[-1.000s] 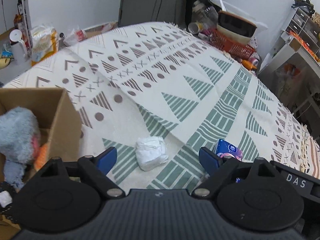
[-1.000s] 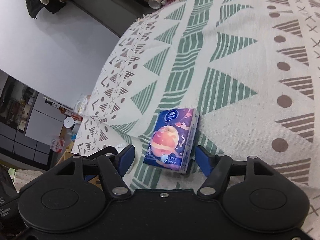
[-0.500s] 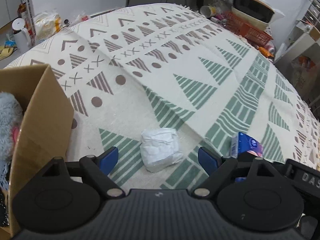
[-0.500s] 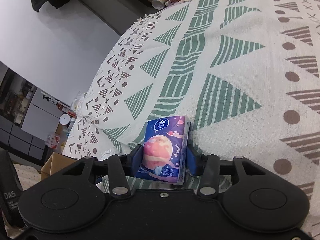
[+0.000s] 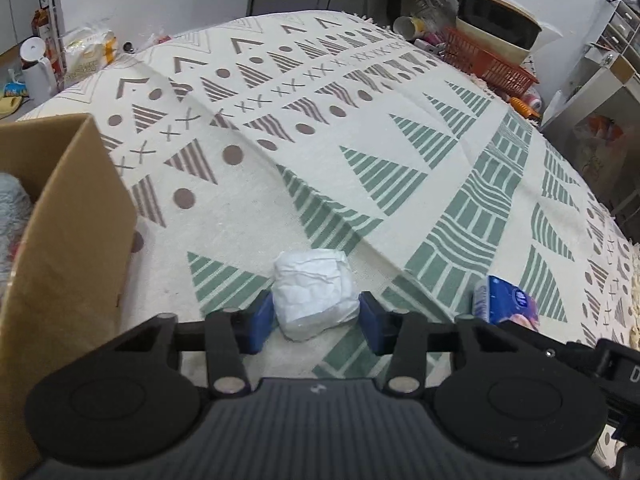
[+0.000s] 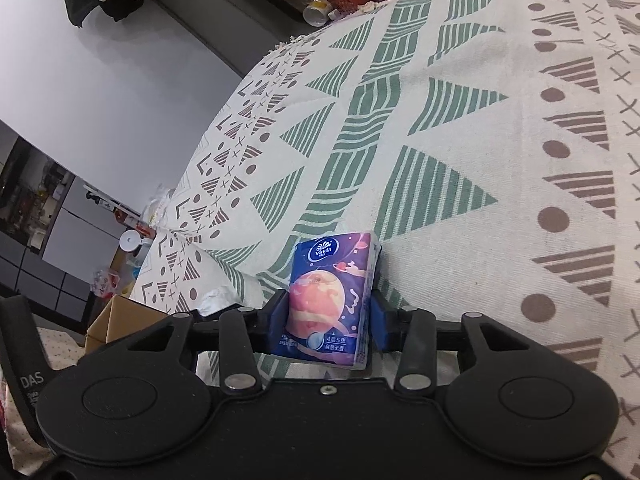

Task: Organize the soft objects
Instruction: 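Carry the tissue bundle and tissue pack into the box and open both tools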

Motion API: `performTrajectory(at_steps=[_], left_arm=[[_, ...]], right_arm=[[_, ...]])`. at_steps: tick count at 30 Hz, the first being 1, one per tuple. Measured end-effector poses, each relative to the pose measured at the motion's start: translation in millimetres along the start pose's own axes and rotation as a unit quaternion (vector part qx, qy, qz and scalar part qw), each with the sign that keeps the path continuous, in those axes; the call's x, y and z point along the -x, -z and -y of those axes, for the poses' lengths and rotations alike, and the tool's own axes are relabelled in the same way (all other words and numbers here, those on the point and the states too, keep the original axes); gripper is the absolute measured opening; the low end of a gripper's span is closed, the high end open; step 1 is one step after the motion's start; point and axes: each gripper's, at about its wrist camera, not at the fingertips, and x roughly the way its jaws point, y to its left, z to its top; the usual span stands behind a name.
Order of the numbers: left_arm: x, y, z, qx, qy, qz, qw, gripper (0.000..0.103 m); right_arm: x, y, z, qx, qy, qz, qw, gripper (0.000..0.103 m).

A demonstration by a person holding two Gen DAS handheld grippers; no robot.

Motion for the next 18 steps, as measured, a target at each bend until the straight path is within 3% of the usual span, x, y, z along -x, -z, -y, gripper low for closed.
performTrajectory(at_steps=[10,18], left_arm=[[44.5,-0.8,5.3,-0.003,0.012,0.037,0.9992,0.045],[84.2,8.8,-4.6,-0.01,0.032,0.038,0.9987,0.045]], right_arm=[[27.7,5.4,-26.8,0.028,-0.002,0.023,0.999,0.042],[56.6,15.1,-61.6,0.063,-0.003,0.042,0.997,0.042]])
